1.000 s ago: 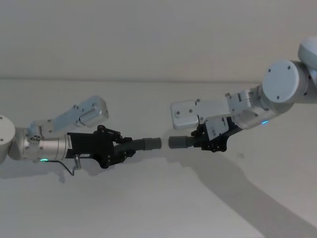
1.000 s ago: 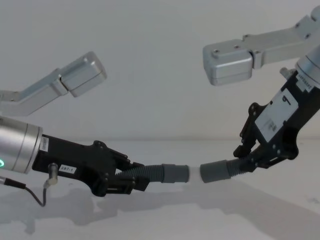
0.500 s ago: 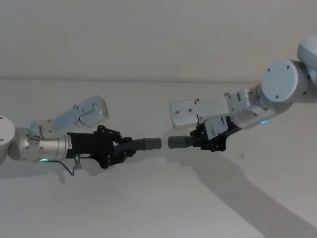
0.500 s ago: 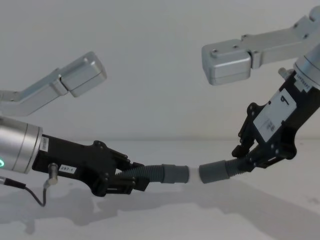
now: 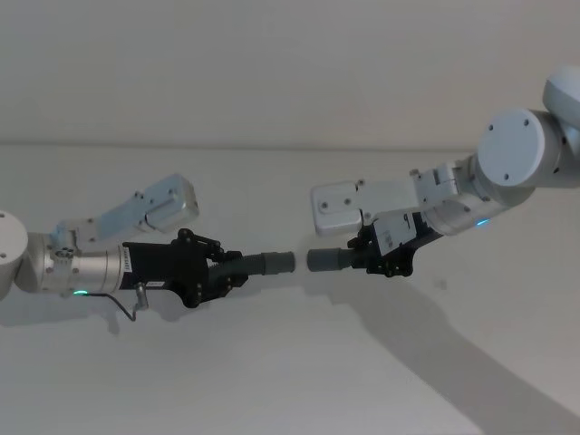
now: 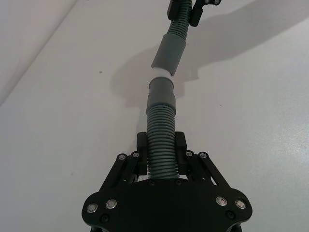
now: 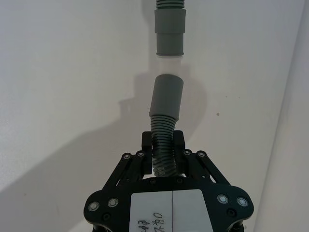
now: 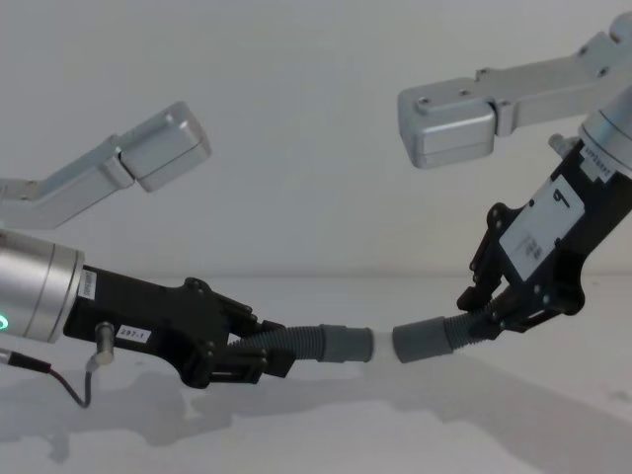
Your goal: Use both hands to pick up one end of the pipe from the table, align the ends, and insert them.
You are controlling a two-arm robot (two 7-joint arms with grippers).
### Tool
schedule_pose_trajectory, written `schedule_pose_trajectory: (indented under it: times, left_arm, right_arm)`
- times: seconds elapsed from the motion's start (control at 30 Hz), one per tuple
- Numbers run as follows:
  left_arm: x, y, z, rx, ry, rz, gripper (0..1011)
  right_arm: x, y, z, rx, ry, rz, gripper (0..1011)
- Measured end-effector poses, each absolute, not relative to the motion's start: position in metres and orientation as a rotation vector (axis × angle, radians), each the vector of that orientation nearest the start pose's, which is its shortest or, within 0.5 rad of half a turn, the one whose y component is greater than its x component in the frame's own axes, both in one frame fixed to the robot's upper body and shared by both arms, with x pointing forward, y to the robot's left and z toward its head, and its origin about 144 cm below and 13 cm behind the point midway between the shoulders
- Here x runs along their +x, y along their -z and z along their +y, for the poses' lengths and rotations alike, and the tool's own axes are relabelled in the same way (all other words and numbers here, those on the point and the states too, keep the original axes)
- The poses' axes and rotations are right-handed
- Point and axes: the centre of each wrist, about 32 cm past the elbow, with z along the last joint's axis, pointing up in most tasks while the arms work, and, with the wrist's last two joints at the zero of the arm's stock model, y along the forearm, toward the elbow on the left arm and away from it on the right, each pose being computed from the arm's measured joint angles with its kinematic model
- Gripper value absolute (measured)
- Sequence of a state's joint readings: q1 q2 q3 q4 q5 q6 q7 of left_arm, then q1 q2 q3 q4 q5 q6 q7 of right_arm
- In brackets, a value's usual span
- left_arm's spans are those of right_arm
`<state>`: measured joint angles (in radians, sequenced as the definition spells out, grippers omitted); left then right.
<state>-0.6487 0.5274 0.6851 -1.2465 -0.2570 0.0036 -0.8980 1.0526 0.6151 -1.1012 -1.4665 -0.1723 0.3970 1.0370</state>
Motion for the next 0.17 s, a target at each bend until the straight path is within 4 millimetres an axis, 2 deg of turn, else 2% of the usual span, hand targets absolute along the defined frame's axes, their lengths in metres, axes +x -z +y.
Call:
schedule_pose_trajectory:
  times: [0.17]
  left_arm:
    - [0.59, -1.232, 0.2599, 0.453, -0.297, -0.236, 320]
  right_arm:
    - [0.5878, -1.3512, -0.185, -1.176, 0.152, -0.544, 249]
